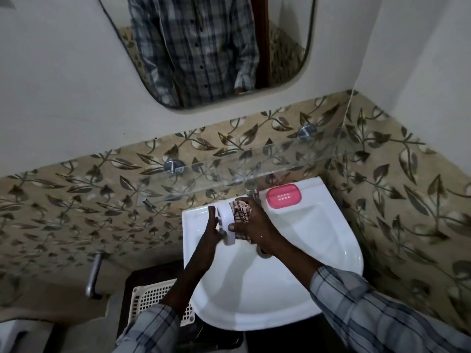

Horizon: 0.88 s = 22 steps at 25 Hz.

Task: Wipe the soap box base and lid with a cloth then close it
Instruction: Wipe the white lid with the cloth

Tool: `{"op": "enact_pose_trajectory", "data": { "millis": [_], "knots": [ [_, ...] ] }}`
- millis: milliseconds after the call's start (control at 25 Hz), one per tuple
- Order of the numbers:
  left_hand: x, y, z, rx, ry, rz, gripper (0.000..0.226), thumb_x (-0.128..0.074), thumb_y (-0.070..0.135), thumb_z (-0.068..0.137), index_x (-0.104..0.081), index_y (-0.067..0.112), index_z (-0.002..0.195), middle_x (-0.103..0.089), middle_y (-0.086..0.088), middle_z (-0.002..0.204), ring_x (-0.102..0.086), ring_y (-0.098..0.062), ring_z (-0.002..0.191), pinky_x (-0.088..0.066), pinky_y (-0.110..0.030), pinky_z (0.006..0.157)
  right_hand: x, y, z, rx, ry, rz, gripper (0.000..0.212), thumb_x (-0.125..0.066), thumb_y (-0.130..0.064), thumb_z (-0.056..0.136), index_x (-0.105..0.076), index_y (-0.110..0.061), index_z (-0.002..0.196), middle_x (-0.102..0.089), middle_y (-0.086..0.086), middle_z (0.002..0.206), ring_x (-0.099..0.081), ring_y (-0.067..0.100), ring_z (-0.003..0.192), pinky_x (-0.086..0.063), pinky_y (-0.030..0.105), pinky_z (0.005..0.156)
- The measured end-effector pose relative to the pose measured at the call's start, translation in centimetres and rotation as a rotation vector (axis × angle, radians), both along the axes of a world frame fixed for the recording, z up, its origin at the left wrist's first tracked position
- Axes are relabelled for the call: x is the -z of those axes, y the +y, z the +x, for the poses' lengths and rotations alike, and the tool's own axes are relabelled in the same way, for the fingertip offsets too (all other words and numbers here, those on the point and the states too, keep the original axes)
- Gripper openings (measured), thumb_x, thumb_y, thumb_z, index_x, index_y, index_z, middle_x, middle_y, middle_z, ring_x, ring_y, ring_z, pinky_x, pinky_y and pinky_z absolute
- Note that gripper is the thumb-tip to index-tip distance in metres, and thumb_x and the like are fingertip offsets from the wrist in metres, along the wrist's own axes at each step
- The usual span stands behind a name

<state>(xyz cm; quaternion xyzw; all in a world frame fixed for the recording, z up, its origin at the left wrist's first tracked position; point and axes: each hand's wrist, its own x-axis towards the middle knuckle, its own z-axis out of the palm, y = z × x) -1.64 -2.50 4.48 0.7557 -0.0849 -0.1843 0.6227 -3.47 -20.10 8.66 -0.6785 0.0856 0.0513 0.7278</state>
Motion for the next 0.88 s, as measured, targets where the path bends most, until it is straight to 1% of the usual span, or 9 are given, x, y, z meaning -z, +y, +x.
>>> {"op": "enact_pose_trajectory", "data": {
  "millis": [40, 120, 200, 320, 480, 600, 720, 800, 880],
  "knots": [
    [-0.6, -0.2, 0.5, -0.127, 0.237, -0.152, 0.070, -0.048, 0.064, 0.089, -0.041, 0.029, 0.150, -0.053, -0.004, 0.147, -0.066, -0.013, 0.118, -0.048, -0.037, 0.100, -0.2, -0.4, 0.0, -0.049, -0.081, -0.090, 0.068, -0.081, 0.000, 0.069, -0.049, -0.025, 0.124, -0.067, 0.008, 0.116, -0.067, 0.029, 0.102, -0.057, 0.047, 0.084],
    [-2.2, -0.7, 1.8, -0.193, 0.671, -0.373, 0.089, -0.036, 0.079, 0.086, -0.061, 0.005, 0.129, -0.067, -0.028, 0.122, -0.071, -0.044, 0.099, -0.055, -0.052, 0.087, -0.5, -0.7, -0.1, -0.212, -0.195, -0.372, 0.071, -0.078, -0.009, 0.072, -0.042, -0.030, 0.130, -0.068, 0.006, 0.114, -0.067, 0.026, 0.098, -0.056, 0.035, 0.081],
    [-3.4, -1.5, 2.8, -0.190, 0.831, -0.441, 0.084, -0.034, 0.075, 0.090, -0.063, 0.001, 0.114, -0.072, -0.028, 0.106, -0.072, -0.044, 0.090, -0.057, -0.054, 0.080, -0.2, 0.0, -0.6, -0.329, -0.228, -0.593, 0.075, -0.075, -0.016, 0.077, -0.033, -0.034, 0.137, -0.069, 0.009, 0.109, -0.067, 0.028, 0.094, -0.057, 0.037, 0.077],
    [-3.8, -3.5, 2.6, -0.329, 0.785, -0.483, 0.049, -0.041, 0.049, 0.097, -0.062, 0.005, 0.100, -0.072, -0.020, 0.086, -0.072, -0.035, 0.077, -0.057, -0.037, 0.068, 0.2, 0.5, -1.1, -0.284, -0.130, -0.533, 0.086, -0.080, -0.011, 0.072, -0.032, -0.036, 0.140, -0.068, 0.014, 0.111, -0.067, 0.031, 0.095, -0.058, 0.044, 0.080],
    [-1.9, -3.4, 0.3, -0.375, 0.526, -0.434, 0.044, -0.043, 0.038, 0.097, -0.071, 0.004, 0.100, -0.074, -0.016, 0.080, -0.069, -0.032, 0.073, -0.056, -0.032, 0.058, 0.3, 0.8, -1.5, -0.205, 0.048, -0.039, 0.076, -0.077, -0.001, 0.070, -0.045, -0.036, 0.129, -0.064, 0.009, 0.102, -0.060, 0.023, 0.075, -0.054, 0.037, 0.055],
    [-1.0, -2.8, 0.0, -0.352, 0.247, -0.363, 0.048, -0.048, 0.032, 0.097, -0.051, 0.018, 0.143, -0.067, -0.014, 0.128, -0.066, -0.033, 0.109, -0.053, -0.048, 0.091, 0.8, 1.2, -1.4, -0.080, 0.167, 0.305, 0.053, -0.070, 0.008, 0.081, -0.055, -0.012, 0.127, -0.066, 0.011, 0.108, -0.064, 0.022, 0.090, -0.055, 0.042, 0.079],
    [-0.9, -1.4, 0.7, -0.120, -0.020, -0.150, 0.068, -0.054, 0.043, 0.092, -0.032, 0.031, 0.155, -0.046, 0.003, 0.156, -0.047, -0.019, 0.141, -0.038, -0.045, 0.115, 0.3, 0.9, -0.5, 0.040, 0.276, 0.622, 0.021, -0.059, 0.009, 0.090, -0.066, 0.000, 0.108, -0.073, 0.012, 0.092, -0.070, 0.026, 0.084, -0.056, 0.040, 0.083],
    [-1.3, -1.0, 1.5, -0.010, -0.005, -0.080, 0.073, -0.060, 0.045, 0.088, -0.031, 0.039, 0.154, -0.044, 0.006, 0.156, -0.046, -0.016, 0.141, -0.038, -0.044, 0.115, -0.3, 0.5, 0.3, 0.122, 0.298, 0.751, 0.016, -0.054, 0.009, 0.093, -0.066, 0.000, 0.098, -0.075, 0.010, 0.083, -0.072, 0.022, 0.075, -0.060, 0.035, 0.073],
    [-1.5, -0.6, 2.0, -0.030, 0.135, -0.210, 0.070, -0.065, 0.038, 0.086, -0.039, 0.039, 0.150, -0.056, -0.003, 0.147, -0.056, -0.023, 0.132, -0.047, -0.045, 0.106, -1.0, -0.2, 1.1, 0.188, 0.286, 0.777, 0.018, -0.053, 0.010, 0.093, -0.063, 0.005, 0.107, -0.071, 0.018, 0.094, -0.069, 0.027, 0.080, -0.059, 0.037, 0.075]
  ]
}}
